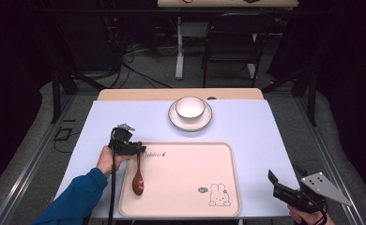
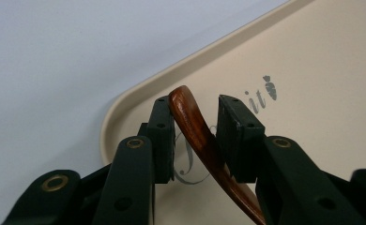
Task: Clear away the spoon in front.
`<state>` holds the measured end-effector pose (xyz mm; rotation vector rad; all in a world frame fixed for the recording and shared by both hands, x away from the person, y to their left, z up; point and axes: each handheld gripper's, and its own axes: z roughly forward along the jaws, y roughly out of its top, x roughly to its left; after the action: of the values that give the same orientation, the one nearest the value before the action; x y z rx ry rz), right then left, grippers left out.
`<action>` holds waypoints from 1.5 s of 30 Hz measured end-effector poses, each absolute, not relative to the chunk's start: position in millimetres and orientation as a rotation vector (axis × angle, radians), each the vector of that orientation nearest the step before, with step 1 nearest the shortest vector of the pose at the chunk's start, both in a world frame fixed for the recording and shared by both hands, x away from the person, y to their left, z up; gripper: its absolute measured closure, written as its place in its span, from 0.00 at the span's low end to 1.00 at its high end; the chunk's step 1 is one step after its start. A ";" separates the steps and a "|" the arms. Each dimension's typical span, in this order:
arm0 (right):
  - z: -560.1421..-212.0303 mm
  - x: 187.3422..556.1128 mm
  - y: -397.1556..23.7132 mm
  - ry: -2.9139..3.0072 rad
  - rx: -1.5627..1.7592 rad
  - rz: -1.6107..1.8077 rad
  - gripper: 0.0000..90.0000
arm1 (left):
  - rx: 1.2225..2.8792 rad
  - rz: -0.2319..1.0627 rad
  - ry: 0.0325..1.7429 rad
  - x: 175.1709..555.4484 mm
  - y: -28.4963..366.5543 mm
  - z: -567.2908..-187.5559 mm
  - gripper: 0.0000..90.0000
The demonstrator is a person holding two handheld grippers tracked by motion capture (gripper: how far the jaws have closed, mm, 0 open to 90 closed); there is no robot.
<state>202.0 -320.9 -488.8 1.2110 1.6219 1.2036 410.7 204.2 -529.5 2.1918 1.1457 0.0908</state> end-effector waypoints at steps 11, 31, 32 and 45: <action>-488.8 202.0 -321.0 1.624 1.208 1.200 0.16 | 2.198 0.121 1.142 410.0 203.5 -529.1 0.53; -488.7 201.9 -320.9 1.623 1.208 1.200 0.16 | 2.036 0.473 1.077 372.2 210.3 -471.3 0.07; -488.7 201.8 -320.8 1.622 1.210 1.201 0.16 | 2.020 0.490 1.075 368.8 210.6 -468.4 0.06; -488.7 201.8 -320.8 1.620 1.210 1.200 0.16 | 1.901 0.606 1.002 323.0 222.5 -450.1 0.00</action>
<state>201.8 -320.8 -488.7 1.2104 1.6204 1.2003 323.0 222.5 -450.1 1.9005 1.0016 0.6058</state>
